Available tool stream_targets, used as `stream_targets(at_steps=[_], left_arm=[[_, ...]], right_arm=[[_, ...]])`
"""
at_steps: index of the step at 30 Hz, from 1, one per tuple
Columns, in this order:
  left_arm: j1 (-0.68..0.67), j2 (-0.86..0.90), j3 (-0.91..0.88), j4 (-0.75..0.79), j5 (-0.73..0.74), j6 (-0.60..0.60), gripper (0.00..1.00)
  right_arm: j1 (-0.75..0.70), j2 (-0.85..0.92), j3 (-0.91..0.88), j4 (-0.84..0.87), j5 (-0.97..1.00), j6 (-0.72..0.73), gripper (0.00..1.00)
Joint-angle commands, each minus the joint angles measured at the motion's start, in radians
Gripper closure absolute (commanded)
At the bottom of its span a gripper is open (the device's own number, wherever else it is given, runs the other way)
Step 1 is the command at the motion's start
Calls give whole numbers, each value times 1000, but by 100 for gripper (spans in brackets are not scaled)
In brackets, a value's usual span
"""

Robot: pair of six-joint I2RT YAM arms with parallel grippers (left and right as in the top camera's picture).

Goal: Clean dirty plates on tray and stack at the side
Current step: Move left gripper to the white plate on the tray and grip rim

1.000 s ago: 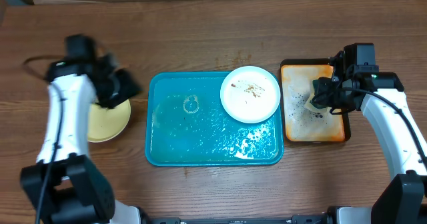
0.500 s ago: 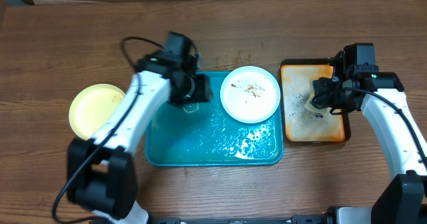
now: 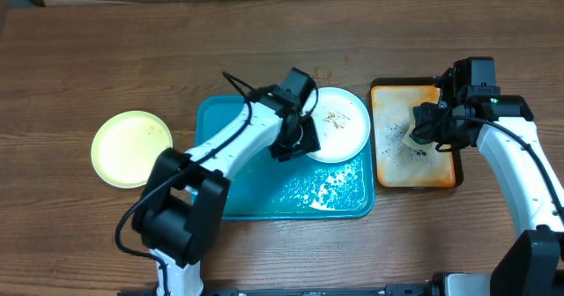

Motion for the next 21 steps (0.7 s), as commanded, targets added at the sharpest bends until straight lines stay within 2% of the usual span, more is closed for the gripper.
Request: stream_targets(at_steps=[1,5,10,14,18,21], left_arm=[[-40,48,-1,3,-63,-106,52],[-51,61,-1,3,-89,-118,56],[-49,61,-1,-21,-106,-117,75],[-48,61,-1,-72,-144,-117,82],[-40,61,-1,-130,-195,-117,95],[-21,61,-1,-171,-229,-108,96]], right_arm=[[-1,-5,16,4,3,-5,96],[-1,-5,16,3,3,-5,96],[-1,-5,16,-2,3,-5,96],[-1,-5,16,-6,3,-5,96],[-1,-5,16,-6,3,-5,96],[-1,-5,16,-6,3,-5,96]])
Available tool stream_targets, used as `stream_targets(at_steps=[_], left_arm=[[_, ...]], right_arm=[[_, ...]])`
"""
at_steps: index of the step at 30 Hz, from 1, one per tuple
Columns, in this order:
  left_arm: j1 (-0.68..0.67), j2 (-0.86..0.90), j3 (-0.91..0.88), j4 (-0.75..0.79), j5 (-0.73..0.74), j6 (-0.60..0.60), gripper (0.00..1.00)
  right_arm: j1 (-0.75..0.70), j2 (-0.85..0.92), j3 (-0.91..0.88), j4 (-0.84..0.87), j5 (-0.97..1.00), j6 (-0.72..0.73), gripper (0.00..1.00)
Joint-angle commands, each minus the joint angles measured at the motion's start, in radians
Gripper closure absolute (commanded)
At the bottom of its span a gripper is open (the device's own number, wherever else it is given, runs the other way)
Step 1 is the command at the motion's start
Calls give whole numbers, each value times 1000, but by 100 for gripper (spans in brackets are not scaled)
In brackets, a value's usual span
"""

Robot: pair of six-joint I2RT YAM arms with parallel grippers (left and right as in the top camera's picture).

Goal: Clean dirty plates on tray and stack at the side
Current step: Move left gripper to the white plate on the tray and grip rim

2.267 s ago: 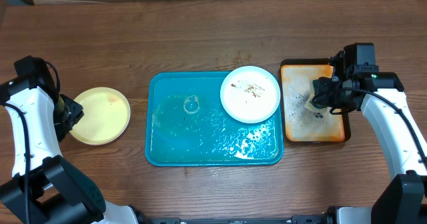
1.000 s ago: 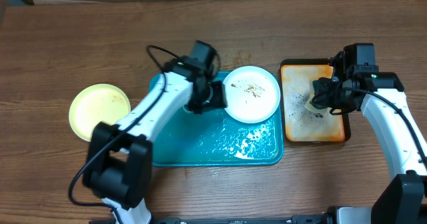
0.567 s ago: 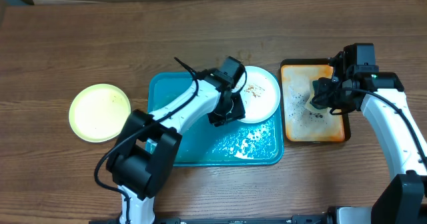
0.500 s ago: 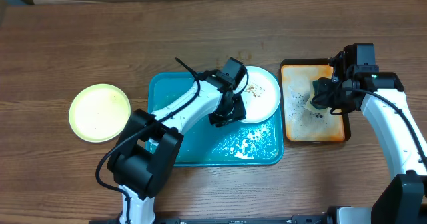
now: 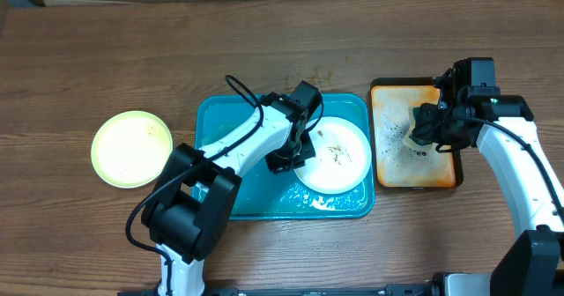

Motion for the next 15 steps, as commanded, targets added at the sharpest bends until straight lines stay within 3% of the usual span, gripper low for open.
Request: stream_targets(at_steps=[1,9,15], left_arm=[[30,16,-1,-41,-92,15,96],[143,16,-1,-80,-102,140,96],[181,16,-1,-93,-103,227,96]], right_arm=[[-1,-5,16,3,3,-4,96],[-1,18,-15,36,2,-18,96],[-1,58,-125,164,2,-35,96]])
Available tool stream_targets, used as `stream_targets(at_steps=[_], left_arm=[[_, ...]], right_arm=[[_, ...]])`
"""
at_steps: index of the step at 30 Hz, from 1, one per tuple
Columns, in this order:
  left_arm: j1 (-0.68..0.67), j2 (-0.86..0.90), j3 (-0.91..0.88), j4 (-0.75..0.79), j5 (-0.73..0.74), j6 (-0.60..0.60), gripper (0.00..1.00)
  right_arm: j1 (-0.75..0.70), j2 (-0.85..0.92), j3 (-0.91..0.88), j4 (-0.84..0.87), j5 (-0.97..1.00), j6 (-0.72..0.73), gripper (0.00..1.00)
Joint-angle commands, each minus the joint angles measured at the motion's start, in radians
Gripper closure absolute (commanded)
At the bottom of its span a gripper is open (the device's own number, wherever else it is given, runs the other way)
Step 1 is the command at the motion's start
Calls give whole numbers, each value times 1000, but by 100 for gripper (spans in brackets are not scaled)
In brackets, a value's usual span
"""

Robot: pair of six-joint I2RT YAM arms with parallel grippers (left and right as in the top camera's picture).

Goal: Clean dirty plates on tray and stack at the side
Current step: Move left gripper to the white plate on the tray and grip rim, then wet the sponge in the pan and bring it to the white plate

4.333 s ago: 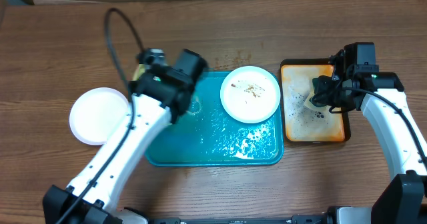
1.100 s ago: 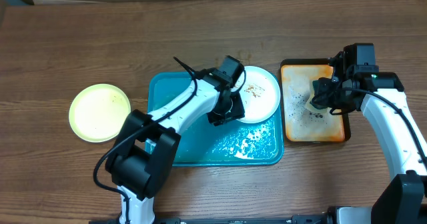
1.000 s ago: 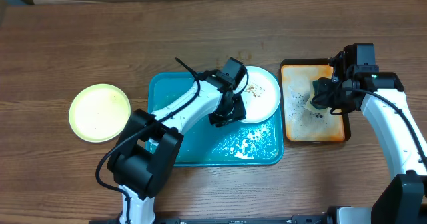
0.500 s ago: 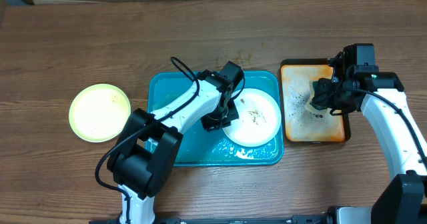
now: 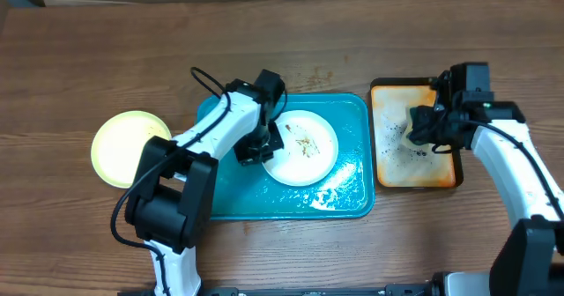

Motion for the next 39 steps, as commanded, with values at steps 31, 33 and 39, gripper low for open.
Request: stream_targets(at_steps=[31,33,39], left_arm=[[46,16,-1,21,-76,374,95],[46,16,-1,21,-76,374,95],[45,16,-1,22,-76,374,95]], right_arm=[[2,105,69,-29,-112,-111,96],[8,59,97,-39,-91,-111,96],[51,-15,106,-77,-26,-73,96]])
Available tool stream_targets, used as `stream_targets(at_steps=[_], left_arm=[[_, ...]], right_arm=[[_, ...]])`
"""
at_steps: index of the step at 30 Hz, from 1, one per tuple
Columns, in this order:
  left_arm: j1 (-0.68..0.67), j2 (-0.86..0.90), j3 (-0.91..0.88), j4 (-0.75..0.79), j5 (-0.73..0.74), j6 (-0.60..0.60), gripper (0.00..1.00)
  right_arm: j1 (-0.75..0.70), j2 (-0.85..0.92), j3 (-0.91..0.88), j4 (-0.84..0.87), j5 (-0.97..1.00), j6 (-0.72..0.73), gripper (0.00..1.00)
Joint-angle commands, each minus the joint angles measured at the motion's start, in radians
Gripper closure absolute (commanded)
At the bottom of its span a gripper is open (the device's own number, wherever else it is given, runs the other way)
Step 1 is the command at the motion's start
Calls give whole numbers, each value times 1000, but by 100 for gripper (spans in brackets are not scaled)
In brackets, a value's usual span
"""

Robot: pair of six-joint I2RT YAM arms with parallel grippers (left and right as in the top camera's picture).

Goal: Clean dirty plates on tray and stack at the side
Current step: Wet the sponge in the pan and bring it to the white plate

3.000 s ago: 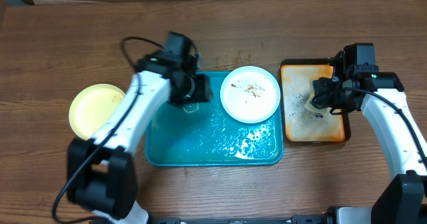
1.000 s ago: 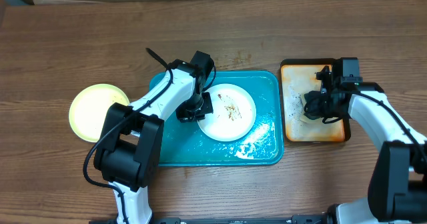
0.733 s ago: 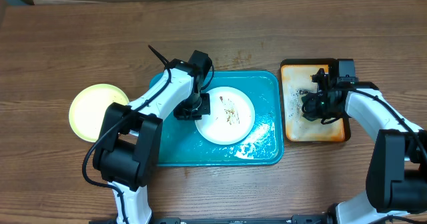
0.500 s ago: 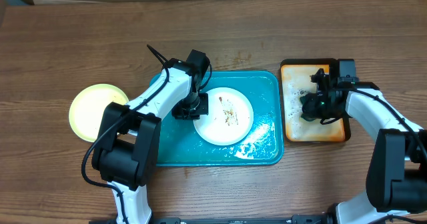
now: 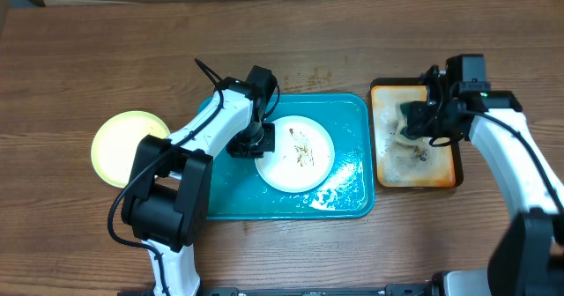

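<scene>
A white plate (image 5: 295, 153) with brown crumbs lies in the middle of the teal tray (image 5: 348, 111). My left gripper (image 5: 254, 141) is at the plate's left rim, seemingly shut on that rim. A clean pale yellow plate (image 5: 129, 146) rests on the table to the left of the tray. My right gripper (image 5: 414, 124) is over the orange board (image 5: 392, 168) at the right, shut on a pale sponge (image 5: 408, 130).
The tray's floor holds wet streaks near its front right corner (image 5: 339, 183). Dark specks soil the orange board. A few crumbs (image 5: 317, 73) lie on the wooden table behind the tray.
The white plate and my left gripper have shifted slightly left and forward on the tray. My right gripper with the sponge has moved a little left and back over the board.
The white plate was first at the tray's back right corner, overhanging the rim, with my left gripper at its left edge. Then it lay at the tray's right side, then near the middle. It now lies at the centre, and the right gripper stayed over the board.
</scene>
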Motion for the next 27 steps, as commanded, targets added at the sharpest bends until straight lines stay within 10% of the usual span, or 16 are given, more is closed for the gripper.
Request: stream_targets(at_steps=[1,27], left_arm=[[6,16,-2,2,-47,16,95],[5,16,-2,4,-13,15,96]], right_arm=[[36,-35,19,-27,40,29,96],[545,66,18,246,-8,415,96]])
